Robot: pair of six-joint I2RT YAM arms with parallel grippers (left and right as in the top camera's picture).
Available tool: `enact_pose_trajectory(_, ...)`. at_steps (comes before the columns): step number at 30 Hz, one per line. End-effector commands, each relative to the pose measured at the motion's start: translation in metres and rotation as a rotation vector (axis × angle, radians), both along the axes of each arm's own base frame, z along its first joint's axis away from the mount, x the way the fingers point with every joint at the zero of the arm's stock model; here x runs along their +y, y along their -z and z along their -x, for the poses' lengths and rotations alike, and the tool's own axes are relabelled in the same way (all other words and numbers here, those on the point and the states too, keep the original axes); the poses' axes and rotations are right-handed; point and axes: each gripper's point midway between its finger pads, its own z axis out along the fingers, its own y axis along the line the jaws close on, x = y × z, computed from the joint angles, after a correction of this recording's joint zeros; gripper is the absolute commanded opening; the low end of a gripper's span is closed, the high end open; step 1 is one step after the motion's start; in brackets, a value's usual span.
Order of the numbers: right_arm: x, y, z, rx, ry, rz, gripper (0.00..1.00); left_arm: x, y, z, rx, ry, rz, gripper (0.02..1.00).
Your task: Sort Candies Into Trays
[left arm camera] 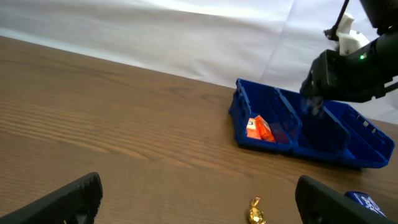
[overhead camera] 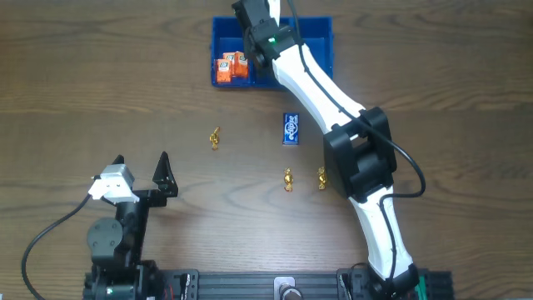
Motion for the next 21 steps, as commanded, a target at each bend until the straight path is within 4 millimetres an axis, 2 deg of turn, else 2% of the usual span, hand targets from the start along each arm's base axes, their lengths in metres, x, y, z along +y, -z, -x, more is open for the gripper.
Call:
enact_pose_trajectory(1, -0.015, -0.014, -0.003, -0.011, 0.028, 0.011, 0.787, -0.002, 0.016, 0.001, 0.044, 0.017, -0.014, 0.998)
enact_pose_trajectory(4, -0.019, -0.018, 0.005, 0.012, 0.028, 0.024, 0.893, -0.002, 0.016, 0.001, 0.044, 0.017, -0.014, 0.996)
enact_pose_trajectory(6, -0.020, -0.025, 0.018, 0.026, 0.020, 0.046, 0.950, -0.002, 0.016, 0.001, 0.044, 0.017, -0.014, 0.998)
enact_pose_trajectory(8, -0.018, -0.033, 0.043, 0.049, 0.003, 0.059, 0.974, -0.002, 0.016, 0.001, 0.044, 0.017, -0.014, 0.998)
enact_pose_trajectory(11, -0.018, -0.032, 0.076, 0.092, -0.006, 0.016, 0.978, -0.002, 0.016, 0.001, 0.044, 0.017, -0.014, 0.998)
enact_pose_trajectory(13, -0.020, -0.021, 0.106, 0.152, -0.015, -0.027, 0.980, -0.002, 0.016, 0.001, 0.044, 0.017, -0.014, 0.998)
enact_pose_trajectory(16, -0.024, 0.008, 0.148, 0.268, 0.001, -0.079, 0.980, -0.002, 0.016, 0.001, 0.044, 0.017, -0.014, 0.998)
enact_pose_trajectory(19, -0.028, 0.041, 0.176, 0.373, 0.057, -0.098, 0.978, -0.002, 0.016, 0.001, 0.044, 0.017, -0.014, 0.998)
enact_pose_trajectory(21, -0.036, 0.062, 0.187, 0.413, 0.087, -0.080, 0.978, -0.002, 0.016, 0.001, 0.044, 0.017, -0.014, 0.998)
